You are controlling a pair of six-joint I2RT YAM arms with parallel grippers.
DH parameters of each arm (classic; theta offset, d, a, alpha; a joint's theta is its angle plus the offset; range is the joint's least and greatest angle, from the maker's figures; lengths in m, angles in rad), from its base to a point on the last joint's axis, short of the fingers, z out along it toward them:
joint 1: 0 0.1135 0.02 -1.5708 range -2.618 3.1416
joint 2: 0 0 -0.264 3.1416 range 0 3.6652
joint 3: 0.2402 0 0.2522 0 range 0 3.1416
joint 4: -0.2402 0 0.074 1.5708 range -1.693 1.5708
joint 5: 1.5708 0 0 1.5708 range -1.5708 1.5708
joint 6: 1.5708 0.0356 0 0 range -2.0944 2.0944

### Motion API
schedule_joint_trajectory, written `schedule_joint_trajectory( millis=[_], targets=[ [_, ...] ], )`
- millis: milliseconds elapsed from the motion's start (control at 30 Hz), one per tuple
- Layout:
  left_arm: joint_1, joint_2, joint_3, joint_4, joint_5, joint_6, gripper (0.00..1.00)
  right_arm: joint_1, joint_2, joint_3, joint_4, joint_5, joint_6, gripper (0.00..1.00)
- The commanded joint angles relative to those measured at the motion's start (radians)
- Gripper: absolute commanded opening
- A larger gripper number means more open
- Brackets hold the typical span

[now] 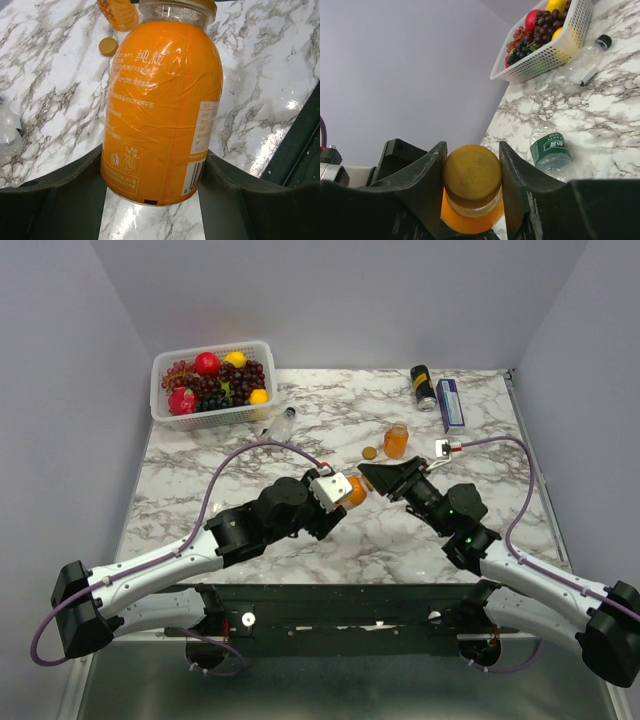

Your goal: Unscrew the bottle caps

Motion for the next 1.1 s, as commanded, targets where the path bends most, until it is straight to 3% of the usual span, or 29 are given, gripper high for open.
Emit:
schedule_joint_trajectory(
  millis=[0, 167, 333, 500, 633, 1067],
  targets=[
    [-0.005, 0.003, 0.005, 0.000, 0.133, 0.013, 0.33, 0.000, -0.023, 0.064, 0.049, -0.074, -0.096, 0.43],
    [0.006, -0.002, 0.008, 0.008, 0.161, -0.001, 0.33, -0.066, -0.061, 0.133, -0.110, -0.044, -0.196, 0.43],
    [0.013, -0.050, -0.007, 0.017, 0.000, -0.010, 0.33, -0.101, -0.155, 0.168, -0.281, 0.025, -0.310, 0.43],
    [0.123, -0.125, -0.021, 0.046, -0.069, -0.058, 0.33, -0.101, -0.198, 0.112, -0.434, 0.100, -0.392, 0.42],
    [0.194, -0.157, -0.032, 0.070, -0.043, -0.102, 0.33, -0.095, -0.129, 0.015, -0.419, 0.113, -0.386, 0.41],
    [0.199, -0.113, -0.021, 0.057, -0.006, -0.088, 0.33, -0.017, 0.322, -0.047, -0.156, 0.304, -0.415, 0.40]
  ],
)
